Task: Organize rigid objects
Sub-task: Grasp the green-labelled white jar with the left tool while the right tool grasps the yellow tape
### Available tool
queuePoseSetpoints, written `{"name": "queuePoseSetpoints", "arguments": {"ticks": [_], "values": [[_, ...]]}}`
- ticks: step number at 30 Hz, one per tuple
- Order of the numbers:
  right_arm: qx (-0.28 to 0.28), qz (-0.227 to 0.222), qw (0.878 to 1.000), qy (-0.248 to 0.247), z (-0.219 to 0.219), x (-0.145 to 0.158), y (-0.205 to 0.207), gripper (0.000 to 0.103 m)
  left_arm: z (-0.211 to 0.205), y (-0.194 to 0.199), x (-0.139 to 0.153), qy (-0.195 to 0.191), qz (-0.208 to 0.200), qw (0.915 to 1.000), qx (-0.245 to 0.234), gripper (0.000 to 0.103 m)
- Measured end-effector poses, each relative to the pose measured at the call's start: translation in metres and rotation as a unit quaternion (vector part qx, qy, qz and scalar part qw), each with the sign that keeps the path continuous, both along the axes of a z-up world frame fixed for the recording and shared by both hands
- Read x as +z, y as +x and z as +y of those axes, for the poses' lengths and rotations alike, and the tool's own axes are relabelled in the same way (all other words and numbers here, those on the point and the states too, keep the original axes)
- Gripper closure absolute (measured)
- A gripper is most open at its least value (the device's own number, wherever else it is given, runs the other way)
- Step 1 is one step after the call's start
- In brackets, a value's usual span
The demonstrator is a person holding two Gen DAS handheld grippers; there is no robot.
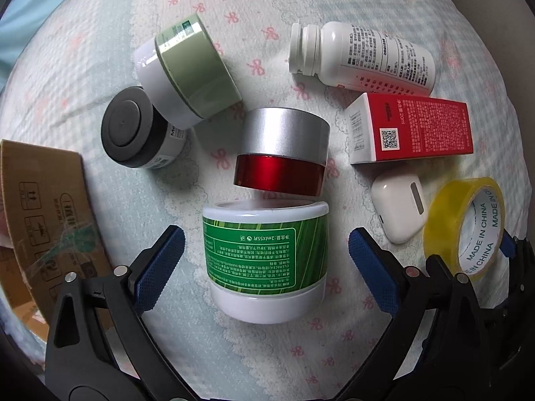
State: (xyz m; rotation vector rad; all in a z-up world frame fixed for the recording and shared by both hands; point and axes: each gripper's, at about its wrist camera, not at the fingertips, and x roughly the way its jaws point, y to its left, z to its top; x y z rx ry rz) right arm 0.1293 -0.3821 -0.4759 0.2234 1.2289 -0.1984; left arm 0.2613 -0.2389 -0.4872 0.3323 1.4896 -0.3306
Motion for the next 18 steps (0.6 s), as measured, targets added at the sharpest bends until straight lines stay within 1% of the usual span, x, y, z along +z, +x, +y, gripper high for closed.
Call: {"name": "queuePoseSetpoints", "arguments": {"ticks": [3, 4, 5, 6, 8, 9, 11, 14, 18], "values": [[-0.001, 0.009, 1.000, -0.017, 0.003, -0.008, 0.008, 0.000, 0.000, 0.004, -0.008, -0.004, 0.007, 0.9999, 0.007, 0.010], [-0.002, 0.011, 1.000, -0.021, 0.003, -0.010, 0.010, 0.000, 0.000, 0.006, -0.011, -0.006, 0.008, 0.9999, 0.009, 0.019], [-0.005, 0.013, 1.000, -0.027, 0.003, -0.012, 0.012, 0.000, 0.000, 0.007, -0.013, -0.006, 0.011, 0.9999, 0.010, 0.025], [-0.008, 0.015, 0.999, -0.033, 0.004, -0.013, 0.014, 0.000, 0.000, 0.008, -0.017, -0.005, 0.017, 0.9998, 0.012, 0.035], [-0.010, 0.008, 0.999, -0.040, 0.005, -0.015, 0.017, 0.000, 0.001, 0.014, -0.025, -0.006, 0.019, 0.9997, 0.015, 0.035], [-0.011, 0.009, 0.999, -0.042, 0.005, -0.015, 0.017, 0.005, 0.001, 0.014, -0.025, -0.007, 0.018, 0.9997, 0.015, 0.035], [-0.014, 0.014, 0.999, -0.048, 0.006, -0.017, 0.019, 0.006, 0.001, 0.014, -0.027, -0.009, 0.018, 0.9997, 0.014, 0.035], [-0.012, 0.016, 0.998, -0.054, 0.009, -0.017, 0.020, 0.006, 0.004, 0.015, -0.022, -0.014, 0.015, 0.9997, 0.013, 0.035], [-0.015, 0.015, 0.999, -0.050, 0.010, -0.013, 0.017, 0.007, 0.009, 0.008, -0.014, -0.018, 0.008, 0.9997, 0.012, 0.035]]}}
